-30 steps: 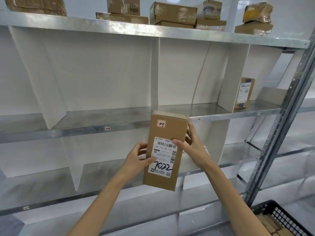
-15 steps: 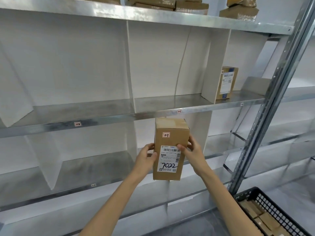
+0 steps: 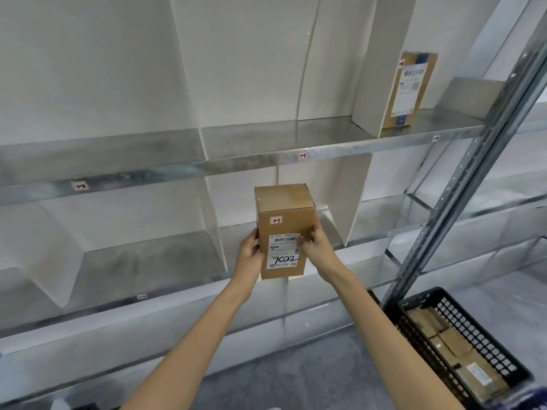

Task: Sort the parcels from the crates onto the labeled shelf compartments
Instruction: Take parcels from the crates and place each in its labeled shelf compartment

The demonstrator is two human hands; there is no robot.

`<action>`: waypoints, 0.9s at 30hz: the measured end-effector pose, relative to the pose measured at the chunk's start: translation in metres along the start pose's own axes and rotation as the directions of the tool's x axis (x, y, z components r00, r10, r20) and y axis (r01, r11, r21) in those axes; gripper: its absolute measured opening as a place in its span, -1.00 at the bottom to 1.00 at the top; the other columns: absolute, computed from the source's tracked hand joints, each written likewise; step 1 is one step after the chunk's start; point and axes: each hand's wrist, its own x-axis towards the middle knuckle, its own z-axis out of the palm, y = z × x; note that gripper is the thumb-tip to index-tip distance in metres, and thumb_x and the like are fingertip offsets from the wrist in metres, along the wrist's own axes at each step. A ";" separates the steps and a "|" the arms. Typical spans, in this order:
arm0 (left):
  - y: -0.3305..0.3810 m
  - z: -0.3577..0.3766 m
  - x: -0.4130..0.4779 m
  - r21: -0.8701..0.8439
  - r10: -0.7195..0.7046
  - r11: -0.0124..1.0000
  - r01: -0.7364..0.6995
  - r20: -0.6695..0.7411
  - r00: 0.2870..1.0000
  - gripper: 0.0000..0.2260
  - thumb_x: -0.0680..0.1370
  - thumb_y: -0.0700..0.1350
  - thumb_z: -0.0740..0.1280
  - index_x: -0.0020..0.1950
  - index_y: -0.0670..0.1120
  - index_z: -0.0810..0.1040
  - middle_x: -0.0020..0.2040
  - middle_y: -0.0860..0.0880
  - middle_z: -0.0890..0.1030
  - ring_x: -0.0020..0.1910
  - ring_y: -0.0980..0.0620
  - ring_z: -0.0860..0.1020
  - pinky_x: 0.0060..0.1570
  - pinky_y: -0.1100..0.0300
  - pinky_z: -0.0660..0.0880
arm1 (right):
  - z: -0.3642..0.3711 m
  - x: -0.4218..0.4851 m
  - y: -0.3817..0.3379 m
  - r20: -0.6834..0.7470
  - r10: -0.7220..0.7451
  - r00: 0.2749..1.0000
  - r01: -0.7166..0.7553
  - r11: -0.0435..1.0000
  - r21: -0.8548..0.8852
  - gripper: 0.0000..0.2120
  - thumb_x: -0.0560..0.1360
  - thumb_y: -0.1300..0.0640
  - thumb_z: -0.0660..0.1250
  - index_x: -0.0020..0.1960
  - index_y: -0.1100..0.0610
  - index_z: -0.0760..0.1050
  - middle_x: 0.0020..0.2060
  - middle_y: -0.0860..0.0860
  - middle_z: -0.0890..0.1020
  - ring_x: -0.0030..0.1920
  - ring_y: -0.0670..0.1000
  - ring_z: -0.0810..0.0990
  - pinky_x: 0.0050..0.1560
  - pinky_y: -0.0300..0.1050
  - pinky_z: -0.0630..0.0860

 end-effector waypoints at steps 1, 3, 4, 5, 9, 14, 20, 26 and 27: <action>-0.003 -0.001 0.010 -0.007 -0.009 1.000 0.009 -0.010 1.000 -0.39 0.56 -0.33 0.19 -0.14 0.48 0.54 -0.15 0.39 0.63 -0.14 0.39 0.59 -0.24 0.50 0.47 | 0.000 0.008 0.003 0.020 -0.004 1.000 0.004 1.000 -0.009 -0.48 0.53 0.35 0.23 0.41 0.00 0.23 0.17 -0.09 0.54 0.13 -0.26 0.54 0.03 -0.29 0.56; -0.013 -0.003 0.033 -0.017 -0.049 0.999 0.049 -0.046 0.998 -0.38 0.55 -0.34 0.17 -0.16 0.47 0.55 -0.17 0.39 0.63 -0.16 0.40 0.59 -0.26 0.51 0.46 | 0.000 0.028 0.009 0.048 0.007 0.999 -0.006 1.000 -0.024 -0.42 0.48 0.30 0.28 0.42 -0.05 0.21 0.20 -0.06 0.53 0.20 -0.15 0.52 0.18 -0.14 0.54; -0.019 -0.004 0.045 -0.026 -0.074 0.997 0.072 -0.072 0.995 -0.43 0.56 -0.32 0.17 -0.13 0.42 0.57 -0.14 0.34 0.65 -0.13 0.37 0.60 -0.21 0.48 0.49 | 0.000 0.039 0.013 0.063 0.019 0.998 -0.017 0.999 -0.036 -0.39 0.46 0.26 0.29 0.43 -0.07 0.20 0.20 -0.09 0.54 0.20 -0.15 0.52 0.20 -0.12 0.52; -0.025 -0.005 0.057 -0.045 -0.103 0.994 0.099 -0.102 0.989 -0.52 0.58 -0.28 0.16 -0.06 0.34 0.59 -0.06 0.25 0.66 -0.06 0.29 0.61 -0.11 0.39 0.52 | 0.000 0.052 0.016 0.082 0.026 0.996 -0.022 0.999 -0.050 -0.36 0.43 0.21 0.29 0.44 -0.09 0.18 0.17 -0.16 0.54 0.18 -0.20 0.52 0.19 -0.15 0.53; -0.045 -0.010 0.108 -0.129 -0.196 0.977 0.171 -0.216 0.957 -0.78 0.65 -0.09 0.09 0.07 0.03 0.53 0.15 -0.09 0.60 0.10 0.02 0.59 0.19 0.03 0.47 | 0.004 0.105 0.030 0.154 -0.003 0.988 0.017 0.996 -0.090 -0.37 0.48 0.29 0.30 0.42 -0.09 0.15 0.05 -0.31 0.57 0.08 -0.26 0.54 0.01 -0.33 0.54; -0.067 -0.010 0.156 -0.150 -0.296 0.954 0.261 -0.311 0.903 -0.65 0.66 0.05 -0.03 0.09 -0.10 0.48 0.14 -0.18 0.57 0.12 -0.10 0.56 0.24 -0.11 0.45 | 0.014 0.150 0.051 0.175 -0.045 0.984 0.058 0.996 -0.072 -0.48 0.59 0.45 0.08 0.48 0.16 0.07 0.31 0.19 0.38 0.20 0.05 0.48 0.10 -0.15 0.57; -0.085 -0.020 0.188 -0.284 -0.420 0.901 0.327 -0.386 0.821 -0.64 0.63 0.14 0.04 0.03 -0.06 0.51 -0.05 -0.07 0.64 -0.05 -0.02 0.60 -0.07 0.09 0.46 | 0.023 0.193 0.068 0.287 0.095 0.953 -0.081 0.995 -0.059 -0.41 0.56 0.46 0.14 0.45 0.05 0.05 0.22 0.05 0.40 0.10 -0.10 0.50 -0.01 -0.22 0.59; -0.094 -0.031 0.192 -0.302 -0.454 0.887 0.348 -0.443 0.773 -0.70 0.59 0.02 0.11 -0.06 -0.12 0.55 -0.21 -0.08 0.67 -0.20 -0.06 0.61 -0.12 0.09 0.51 | 0.034 0.187 0.089 0.289 0.206 0.935 -0.219 0.976 0.014 -0.27 0.46 0.49 0.29 0.40 -0.02 0.05 0.18 0.06 0.39 0.11 -0.03 0.48 0.00 -0.07 0.61; -0.096 -0.032 0.191 -0.333 -0.452 0.886 0.322 -0.467 0.760 -0.73 0.59 0.01 0.10 -0.01 -0.12 0.51 -0.18 -0.10 0.65 -0.21 -0.05 0.61 -0.16 0.11 0.52 | 0.036 0.187 0.090 0.289 0.216 0.933 -0.237 0.971 0.041 -0.28 0.45 0.49 0.30 0.38 -0.04 0.07 0.19 0.10 0.39 0.14 0.02 0.48 -0.01 -0.06 0.61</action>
